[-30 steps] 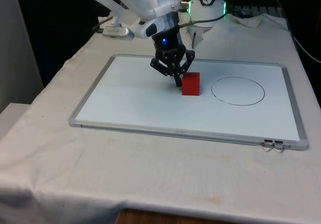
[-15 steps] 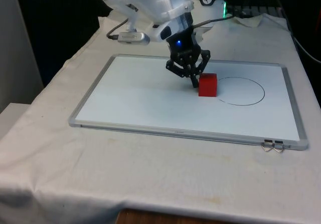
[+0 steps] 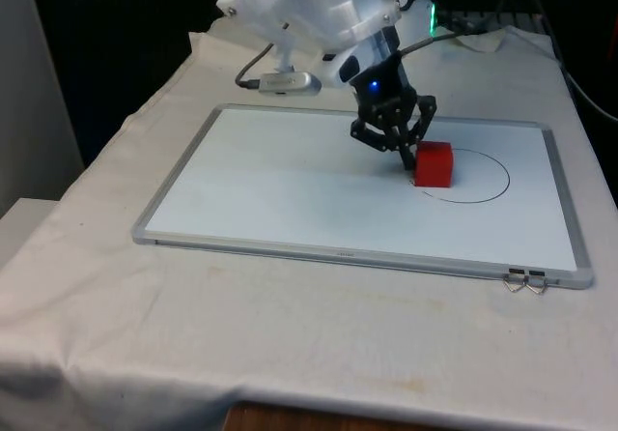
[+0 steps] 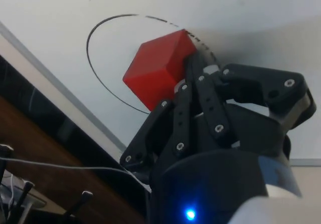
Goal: Push the cube into the marked area.
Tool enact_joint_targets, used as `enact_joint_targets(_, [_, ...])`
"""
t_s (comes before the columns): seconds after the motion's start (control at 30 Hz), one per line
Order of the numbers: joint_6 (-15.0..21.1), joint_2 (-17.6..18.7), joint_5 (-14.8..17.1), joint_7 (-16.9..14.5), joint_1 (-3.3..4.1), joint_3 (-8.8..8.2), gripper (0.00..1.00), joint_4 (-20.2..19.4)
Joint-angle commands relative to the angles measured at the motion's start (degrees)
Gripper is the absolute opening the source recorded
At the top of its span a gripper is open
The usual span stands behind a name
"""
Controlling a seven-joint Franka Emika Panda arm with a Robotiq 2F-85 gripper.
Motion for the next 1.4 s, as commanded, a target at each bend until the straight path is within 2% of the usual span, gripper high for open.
enact_joint_targets(0.0, [0.1,-0.2,0.9,-0.2,0.00,0.46,0.00,-0.2])
enact_joint_targets(0.07, [-0.1,-0.2,1.6,-0.2,0.06,1.26,0.00,-0.3])
enact_joint_targets(0.1, [-0.1,0.0,0.7,0.0,0.06,0.74,0.00,-0.1])
enact_joint_targets(0.13, [-0.1,-0.2,1.8,-0.2,0.06,1.43,0.00,-0.3])
enact_joint_targets(0.3, [-0.3,-0.1,3.3,-0.2,0.11,2.98,0.00,-0.2])
enact_joint_targets(0.33, [-0.5,0.0,2.7,-0.1,0.06,2.75,0.00,-0.1])
enact_joint_targets(0.47, [-0.5,0.1,3.6,-0.1,0.00,3.61,0.00,0.1])
enact_joint_targets(0.63, [-0.5,0.1,3.2,-0.1,0.06,3.38,0.00,0.1])
enact_joint_targets(0.9, [-0.7,-0.6,0.3,0.7,0.23,1.03,0.00,0.3])
enact_joint_targets(0.97, [-0.5,-0.5,1.0,0.1,0.00,1.32,0.00,0.5])
enact_joint_targets(1.0, [-0.6,-0.8,-0.2,0.7,0.23,0.63,0.00,0.3])
enact_joint_targets(1.17, [-0.5,-1.0,-2.1,0.9,0.34,-0.86,0.00,0.3])
enact_joint_targets(1.2, [-0.6,-0.9,-1.2,0.1,0.00,-0.46,0.00,0.5])
enact_joint_targets(1.23, [-0.4,-1.0,-2.5,0.9,0.34,-1.09,0.00,0.3])
enact_joint_targets(1.37, [-0.3,-1.3,-3.8,1.2,0.46,-2.01,0.00,0.4])
